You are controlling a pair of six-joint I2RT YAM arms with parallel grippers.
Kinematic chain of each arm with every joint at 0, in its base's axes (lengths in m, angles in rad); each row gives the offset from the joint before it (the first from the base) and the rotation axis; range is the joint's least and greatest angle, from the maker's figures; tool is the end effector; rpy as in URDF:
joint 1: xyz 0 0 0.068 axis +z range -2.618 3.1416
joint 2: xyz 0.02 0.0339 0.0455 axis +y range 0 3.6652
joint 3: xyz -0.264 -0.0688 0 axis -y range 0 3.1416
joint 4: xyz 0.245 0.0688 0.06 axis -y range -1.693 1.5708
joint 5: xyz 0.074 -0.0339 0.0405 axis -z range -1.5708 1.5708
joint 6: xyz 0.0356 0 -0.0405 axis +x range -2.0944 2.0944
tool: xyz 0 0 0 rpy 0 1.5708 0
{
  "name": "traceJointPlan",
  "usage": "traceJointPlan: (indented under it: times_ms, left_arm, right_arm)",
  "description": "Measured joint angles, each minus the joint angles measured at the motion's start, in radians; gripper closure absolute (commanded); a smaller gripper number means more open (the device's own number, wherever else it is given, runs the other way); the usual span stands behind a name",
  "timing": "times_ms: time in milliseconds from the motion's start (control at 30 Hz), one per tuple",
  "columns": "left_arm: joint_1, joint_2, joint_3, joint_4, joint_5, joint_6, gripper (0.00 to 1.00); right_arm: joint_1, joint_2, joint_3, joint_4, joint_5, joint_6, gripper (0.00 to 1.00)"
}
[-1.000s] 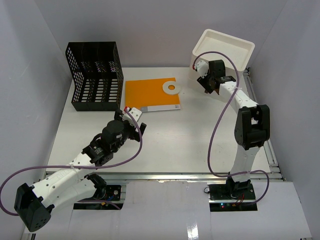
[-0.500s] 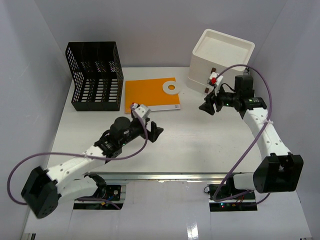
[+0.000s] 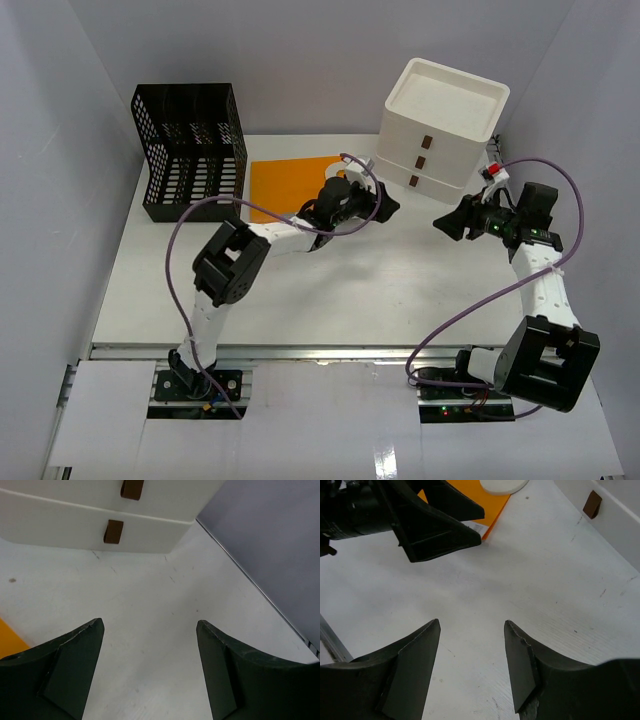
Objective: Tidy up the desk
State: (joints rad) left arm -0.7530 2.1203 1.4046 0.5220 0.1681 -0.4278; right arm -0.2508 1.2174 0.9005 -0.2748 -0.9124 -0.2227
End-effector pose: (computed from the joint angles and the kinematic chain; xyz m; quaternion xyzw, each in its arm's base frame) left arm 0.3529 -0.3389 0.2022 0.1772 0.7507 -0.4063 0.4899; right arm 0.2585 -0.0372 0.2884 -0.1960 0.7951 0.2789 0.5016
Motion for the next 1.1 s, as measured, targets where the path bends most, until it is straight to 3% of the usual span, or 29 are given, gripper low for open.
traceJointPlan:
  times_ms: [233,633,767,967,1100]
  left_arm:
    - [-0.011,0.267,0.255,0.089,-0.036,0.020,0.17]
    - [-0.030,0.677,0.764,0.145,-0.114,0.069,0.19]
    - [-0.032,0.758,0.865,0.143,-0.151,0.071,0.25]
    - [-0.031,0.803,0.918,0.135,-0.206,0.078,0.46]
    - [-0.031,0.824,0.972,0.128,-0.218,0.071,0.49]
  right_arm:
    - [-0.042,-0.022,-0.041,0.070,-0.024,0.143,0.39]
    - [-0.058,-0.046,-0.050,0.152,-0.078,0.250,0.39]
    - [-0.058,-0.046,-0.065,0.166,-0.086,0.268,0.39]
    - [-0.060,-0.046,-0.078,0.175,-0.090,0.281,0.39]
    - [-0.062,-0.046,-0.081,0.178,-0.091,0.290,0.39]
